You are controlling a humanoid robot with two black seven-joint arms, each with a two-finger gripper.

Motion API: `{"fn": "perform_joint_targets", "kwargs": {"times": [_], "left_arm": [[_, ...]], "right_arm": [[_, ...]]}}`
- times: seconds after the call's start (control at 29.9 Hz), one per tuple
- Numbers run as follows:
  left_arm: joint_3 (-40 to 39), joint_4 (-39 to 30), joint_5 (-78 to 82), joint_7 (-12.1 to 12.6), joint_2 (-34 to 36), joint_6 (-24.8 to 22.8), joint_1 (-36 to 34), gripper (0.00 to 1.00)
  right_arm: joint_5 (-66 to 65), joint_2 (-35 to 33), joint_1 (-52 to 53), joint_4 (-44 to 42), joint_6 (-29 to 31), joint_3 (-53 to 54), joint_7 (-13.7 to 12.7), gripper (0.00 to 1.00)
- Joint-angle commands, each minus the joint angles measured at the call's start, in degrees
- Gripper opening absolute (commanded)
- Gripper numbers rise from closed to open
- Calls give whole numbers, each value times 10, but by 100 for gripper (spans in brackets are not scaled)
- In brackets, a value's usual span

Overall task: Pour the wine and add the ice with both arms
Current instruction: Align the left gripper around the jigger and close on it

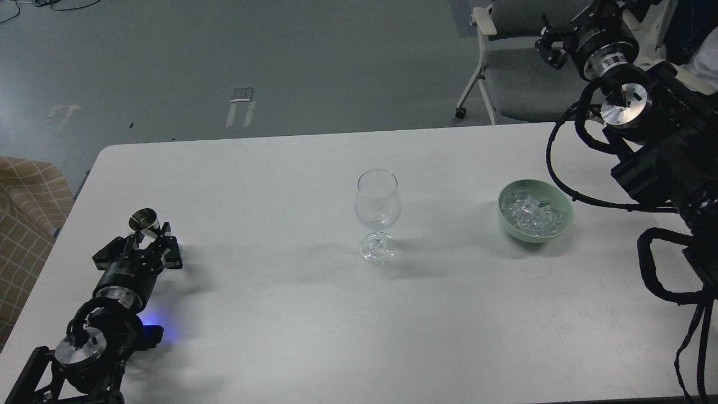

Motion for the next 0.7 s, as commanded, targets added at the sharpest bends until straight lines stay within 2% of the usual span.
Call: {"fn": "perform_joint_targets", "kwargs": {"times": [0.0, 0.67], "left_arm": [[0, 1, 0, -1, 0, -15, 1, 38], [0, 2, 0, -4, -8, -20, 1, 36]], "right_arm": [[0, 0, -1, 0, 0, 0, 0, 100], [0, -1, -1, 0, 0, 0, 0, 100]]}}
